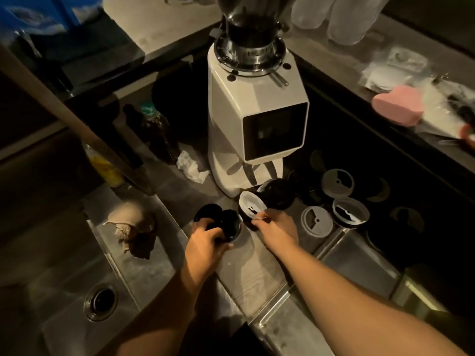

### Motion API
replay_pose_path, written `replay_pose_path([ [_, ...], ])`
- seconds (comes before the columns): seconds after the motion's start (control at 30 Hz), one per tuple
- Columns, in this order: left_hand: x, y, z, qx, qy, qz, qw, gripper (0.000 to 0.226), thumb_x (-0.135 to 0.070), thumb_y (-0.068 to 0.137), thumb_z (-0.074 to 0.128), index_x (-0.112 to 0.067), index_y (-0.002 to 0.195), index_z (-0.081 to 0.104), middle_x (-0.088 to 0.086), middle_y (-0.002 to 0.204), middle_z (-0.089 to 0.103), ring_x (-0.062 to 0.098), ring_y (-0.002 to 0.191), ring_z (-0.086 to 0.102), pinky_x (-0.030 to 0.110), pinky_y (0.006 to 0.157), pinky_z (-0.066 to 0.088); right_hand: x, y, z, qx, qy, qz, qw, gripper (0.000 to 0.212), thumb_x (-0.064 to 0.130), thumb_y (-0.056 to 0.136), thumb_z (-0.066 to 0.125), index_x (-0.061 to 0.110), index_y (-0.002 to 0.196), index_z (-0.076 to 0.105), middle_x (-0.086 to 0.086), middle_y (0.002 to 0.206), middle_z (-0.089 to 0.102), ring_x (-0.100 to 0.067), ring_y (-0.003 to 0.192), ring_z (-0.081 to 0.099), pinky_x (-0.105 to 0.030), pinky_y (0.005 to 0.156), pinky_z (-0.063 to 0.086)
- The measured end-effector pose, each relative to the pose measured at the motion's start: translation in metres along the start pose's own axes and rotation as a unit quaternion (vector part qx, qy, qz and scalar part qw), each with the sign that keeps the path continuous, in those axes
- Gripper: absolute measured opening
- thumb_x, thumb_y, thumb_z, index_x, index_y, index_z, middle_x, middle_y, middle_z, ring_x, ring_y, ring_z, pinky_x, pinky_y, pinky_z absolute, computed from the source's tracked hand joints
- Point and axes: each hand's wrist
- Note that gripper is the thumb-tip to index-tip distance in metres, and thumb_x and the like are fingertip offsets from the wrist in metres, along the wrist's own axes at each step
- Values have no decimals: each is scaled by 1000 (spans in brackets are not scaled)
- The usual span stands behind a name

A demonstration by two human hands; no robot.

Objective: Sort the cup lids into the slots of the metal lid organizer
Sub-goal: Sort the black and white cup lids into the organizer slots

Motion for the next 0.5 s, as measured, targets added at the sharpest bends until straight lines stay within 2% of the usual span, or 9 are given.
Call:
replay_pose_path([
  [0.1,-10,-3,-8,-42,-40,-5,998,14,-28,77,84,-21,79,72,-2,95,59,16,88,58,30,73,46,-4,-13,-14,-5,155,12,988,5,25,90,70,26,87,66,-3,94,73,-15,80,63,-33,79,51],
  [0.17,-22,-4,-15,-70,-117,-62,989,12,-26,78,84,-23,74,73,-5,88,59,13,84,58,35,76,50,-5,-24,-26,-26,264,37,964,11,19,94,66,25,86,62,-4,89,71,-17,76,62,-34,73,50],
  [0.23,-29,-4,-16,-92,-186,-111,972,16,-23,76,86,-26,69,71,-3,82,63,17,82,62,40,79,52,-5,-40,-41,-52,300,49,951,9,26,95,64,25,86,61,1,78,67,-16,72,63,-35,69,50],
  [0.3,-37,-7,-18,-107,-254,-157,948,17,-20,78,84,-24,70,69,4,82,68,22,81,65,42,79,54,-3,-63,-55,-62,321,69,943,11,34,96,62,23,92,60,0,76,63,-14,67,60,-34,67,50],
  [0.4,-66,-20,-32,-144,-324,-162,921,12,-12,85,77,-14,78,68,10,82,68,22,76,61,15,66,48,-3,-104,-72,-36,368,79,926,16,32,99,57,17,94,57,-1,68,52,-9,57,49,-27,65,47],
  [0.43,-81,-27,-38,-155,-341,-149,915,11,-11,87,75,-11,79,68,9,78,67,19,71,58,10,61,44,-2,-118,-79,-30,395,80,915,15,30,100,56,17,93,56,0,64,48,-9,53,46,-25,63,44],
  [0.5,-111,-44,-50,-155,-418,-149,882,11,-11,92,69,-9,81,66,7,73,62,17,67,53,13,57,44,1,-145,-95,-40,444,68,892,11,25,101,55,17,94,60,7,58,47,-5,49,43,-21,59,40],
])
Point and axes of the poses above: each hand's wrist, its own y-axis towards the middle knuckle, its own z-axis out of the palm, x = y × z
